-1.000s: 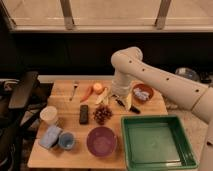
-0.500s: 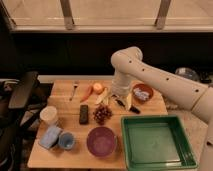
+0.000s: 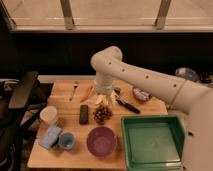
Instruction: Wipe tray with eraser
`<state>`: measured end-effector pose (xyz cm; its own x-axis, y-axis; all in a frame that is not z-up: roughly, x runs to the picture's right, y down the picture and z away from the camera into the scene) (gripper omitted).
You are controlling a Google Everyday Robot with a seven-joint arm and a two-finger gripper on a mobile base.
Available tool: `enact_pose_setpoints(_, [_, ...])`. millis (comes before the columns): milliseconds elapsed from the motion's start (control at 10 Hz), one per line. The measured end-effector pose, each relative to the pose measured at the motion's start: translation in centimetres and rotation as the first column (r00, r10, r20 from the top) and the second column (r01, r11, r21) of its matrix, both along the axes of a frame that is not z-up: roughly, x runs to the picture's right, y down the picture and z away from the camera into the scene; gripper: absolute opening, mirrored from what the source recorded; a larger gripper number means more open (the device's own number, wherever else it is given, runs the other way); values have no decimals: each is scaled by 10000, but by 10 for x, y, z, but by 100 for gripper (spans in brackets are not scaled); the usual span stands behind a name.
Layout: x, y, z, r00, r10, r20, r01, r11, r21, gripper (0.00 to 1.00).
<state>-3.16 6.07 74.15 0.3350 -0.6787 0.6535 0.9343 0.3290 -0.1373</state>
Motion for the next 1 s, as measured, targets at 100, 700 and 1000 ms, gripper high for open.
enact_pose_setpoints(100, [-20, -3, 4, 9988, -369, 333, 361, 9990, 259, 74])
enact_pose_setpoints(700, [-90, -11, 57, 9676, -1147, 2248, 1050, 9930, 543, 74])
enact_pose_setpoints(1000, [-92, -4, 72, 9663, -1083, 2337, 1068, 9941, 189, 74])
